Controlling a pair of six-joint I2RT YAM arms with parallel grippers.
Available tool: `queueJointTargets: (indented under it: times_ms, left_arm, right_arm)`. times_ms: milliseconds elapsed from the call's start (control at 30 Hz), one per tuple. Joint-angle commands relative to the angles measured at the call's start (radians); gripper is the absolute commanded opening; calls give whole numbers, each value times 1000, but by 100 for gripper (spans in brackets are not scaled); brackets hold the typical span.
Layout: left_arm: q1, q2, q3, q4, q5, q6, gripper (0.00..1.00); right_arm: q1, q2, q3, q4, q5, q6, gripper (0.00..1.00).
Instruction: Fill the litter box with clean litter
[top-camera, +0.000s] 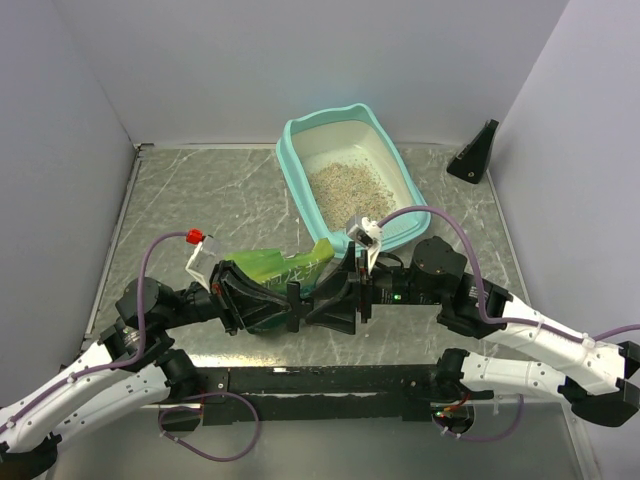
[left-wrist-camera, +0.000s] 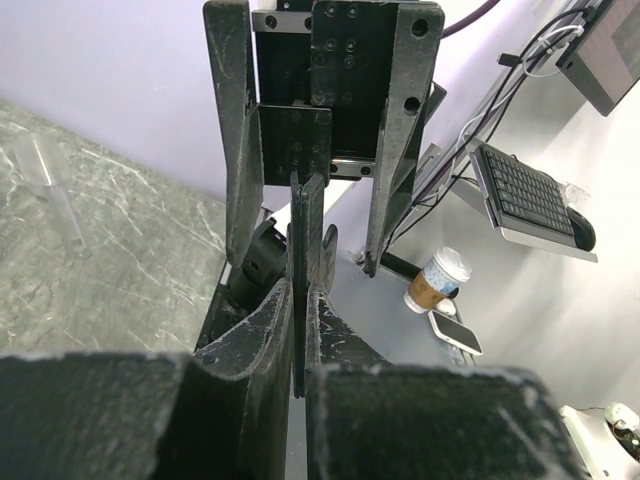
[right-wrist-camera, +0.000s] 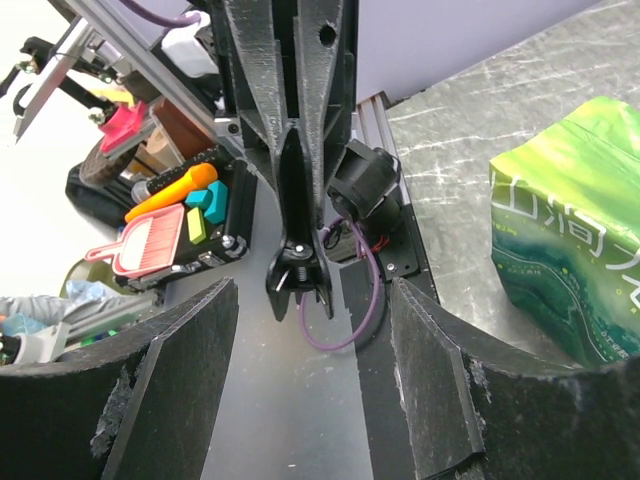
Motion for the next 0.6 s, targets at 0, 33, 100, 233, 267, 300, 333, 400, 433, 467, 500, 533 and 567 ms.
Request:
queueJointTargets:
  times_ms: [0,33,100,233,267,300,333,400,433,467,500,533,567]
  left_arm:
    - [2,-3,37,23,-15,15,1]
    - [2,-3,37,24,-15,15,1]
    - [2,-1,36,24,-16,13,1]
    - [2,2,34,30,-19,10,1]
    - [2,2,33,33,-21,7,1]
    - [2,5,31,35,-21,6,1]
    - [3,5,33,37,-23,6,1]
    - [3,8,33,38,-19,3,2]
    - [2,11,31,40,-19,0,6]
    - [3,9,31,40,-22,-2,9]
    - [2,11,31,38,-24,-3,15]
    - [2,9,31,37,-27,-5,34]
    - [2,8,33,29,-32,-3,45]
  right_arm:
    - [-2,-18,1,62,-18,7,70]
    - [-4,-16,-1,64,-21,7,70]
    - [-2,-16,-10,74,-20,10,70]
    - [-2,-7,-15,94,-32,19,69]
    - [-4,-4,-16,96,-37,19,69]
    - [-2,1,-16,103,-40,19,67]
    - [-2,2,-18,107,-41,21,65]
    - [-2,8,-21,125,-46,24,43]
    - [-2,11,-21,130,-55,24,33]
    - [-2,19,-13,122,-44,22,17]
    - [-2,22,-9,113,-37,22,0]
    - [1,24,-7,102,-34,16,0]
    - [2,16,-10,97,-23,10,0]
